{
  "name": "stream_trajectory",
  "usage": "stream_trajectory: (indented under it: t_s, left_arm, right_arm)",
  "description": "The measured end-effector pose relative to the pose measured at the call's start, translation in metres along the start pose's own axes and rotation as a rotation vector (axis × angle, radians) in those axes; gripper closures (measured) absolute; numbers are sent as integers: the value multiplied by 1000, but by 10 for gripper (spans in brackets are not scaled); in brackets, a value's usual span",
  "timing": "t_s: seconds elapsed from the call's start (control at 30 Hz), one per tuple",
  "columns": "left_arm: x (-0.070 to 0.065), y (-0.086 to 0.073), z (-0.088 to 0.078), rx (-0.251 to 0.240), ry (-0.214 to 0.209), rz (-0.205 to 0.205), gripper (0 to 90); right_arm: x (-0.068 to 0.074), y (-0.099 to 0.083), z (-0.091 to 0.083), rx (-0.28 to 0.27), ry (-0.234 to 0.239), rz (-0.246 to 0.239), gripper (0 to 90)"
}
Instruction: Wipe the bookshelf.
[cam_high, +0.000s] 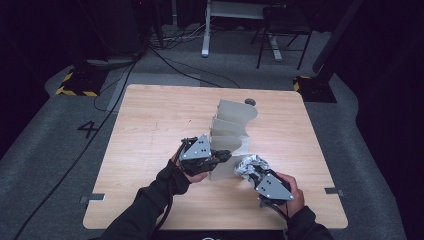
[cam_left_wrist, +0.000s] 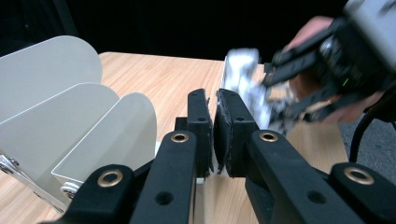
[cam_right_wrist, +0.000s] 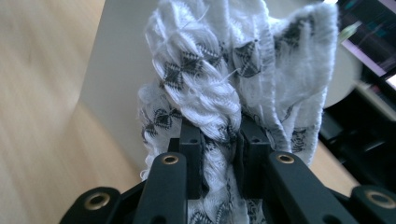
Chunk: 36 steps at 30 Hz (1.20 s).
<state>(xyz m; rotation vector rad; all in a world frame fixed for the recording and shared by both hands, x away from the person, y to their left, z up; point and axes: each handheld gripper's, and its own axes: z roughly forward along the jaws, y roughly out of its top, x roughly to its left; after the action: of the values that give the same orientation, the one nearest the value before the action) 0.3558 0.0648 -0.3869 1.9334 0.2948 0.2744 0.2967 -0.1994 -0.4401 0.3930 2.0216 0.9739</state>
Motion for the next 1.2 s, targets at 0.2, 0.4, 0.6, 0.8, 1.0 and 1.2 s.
stream_trajectory:
  t_s: [0.2,0.4,0.6,0.8,1.0,1.2]
  left_arm:
    - [-8,3,5,9,0,25,870]
    - [-7,3,5,5,-3,14,876]
    - [-6,2,6,0,-4,5,876]
    - [-8,3,7,6,-4,18,875]
    - [-9,3,6,11,5,25,873]
    - [-8,3,6,7,5,22,872]
  right_arm:
    - [1,20,-6,-89,-25,12,762]
    - [17,31,6,-103,14,-27,762]
    - [31,36,18,-108,67,-70,762]
    - [47,31,31,-52,140,-123,762]
    - [54,9,45,46,203,-163,762]
    - [37,-17,40,131,178,-145,762]
